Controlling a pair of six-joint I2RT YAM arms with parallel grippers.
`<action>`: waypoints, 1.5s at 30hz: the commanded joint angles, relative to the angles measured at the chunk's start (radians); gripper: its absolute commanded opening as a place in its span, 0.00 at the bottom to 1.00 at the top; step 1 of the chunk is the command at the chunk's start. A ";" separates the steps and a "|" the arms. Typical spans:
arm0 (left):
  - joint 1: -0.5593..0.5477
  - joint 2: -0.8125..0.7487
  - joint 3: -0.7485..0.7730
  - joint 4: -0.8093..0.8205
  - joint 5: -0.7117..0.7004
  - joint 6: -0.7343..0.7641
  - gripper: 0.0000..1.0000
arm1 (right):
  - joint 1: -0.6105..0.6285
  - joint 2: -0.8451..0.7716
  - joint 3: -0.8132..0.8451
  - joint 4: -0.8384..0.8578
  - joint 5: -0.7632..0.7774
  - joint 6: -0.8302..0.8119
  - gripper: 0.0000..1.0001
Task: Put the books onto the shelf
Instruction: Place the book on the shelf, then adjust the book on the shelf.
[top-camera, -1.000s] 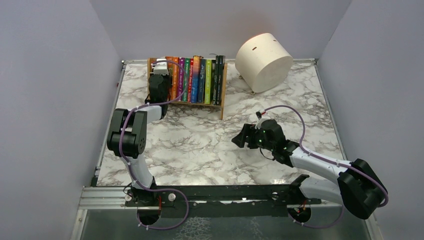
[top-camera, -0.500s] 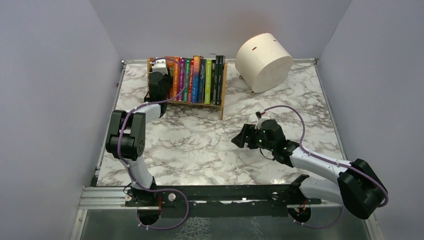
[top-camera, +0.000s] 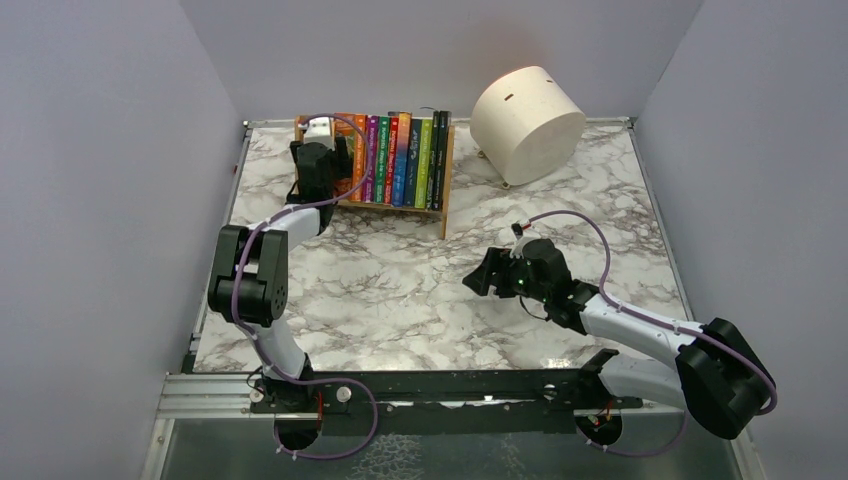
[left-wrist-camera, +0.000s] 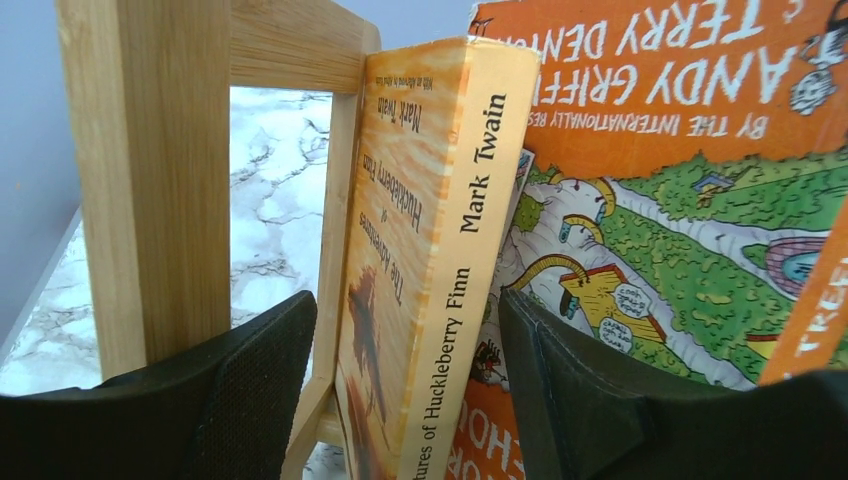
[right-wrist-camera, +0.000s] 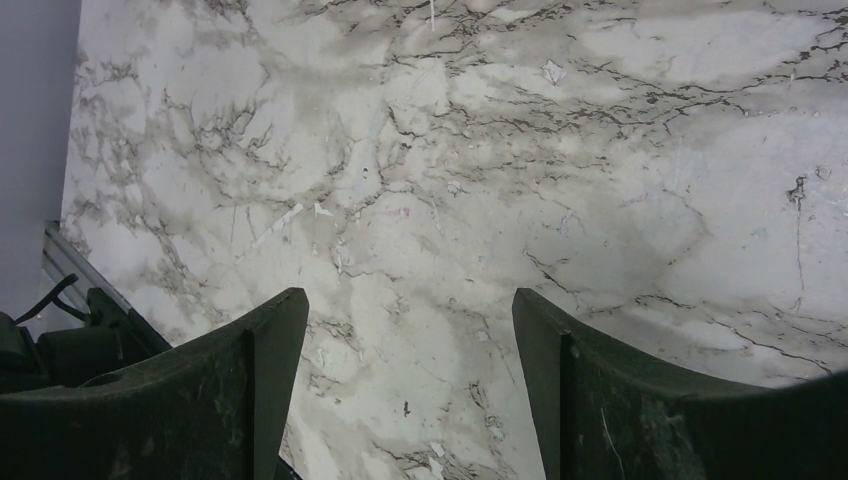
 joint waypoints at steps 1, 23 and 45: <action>-0.011 -0.059 0.004 -0.028 0.045 -0.027 0.61 | -0.002 -0.014 0.002 0.026 -0.013 0.005 0.74; -0.013 -0.222 -0.043 -0.053 0.126 -0.148 0.60 | -0.002 -0.028 -0.004 0.023 -0.014 0.012 0.74; 0.041 -0.201 -0.014 -0.061 0.434 -0.358 0.67 | -0.002 -0.109 -0.030 -0.022 0.006 0.021 0.74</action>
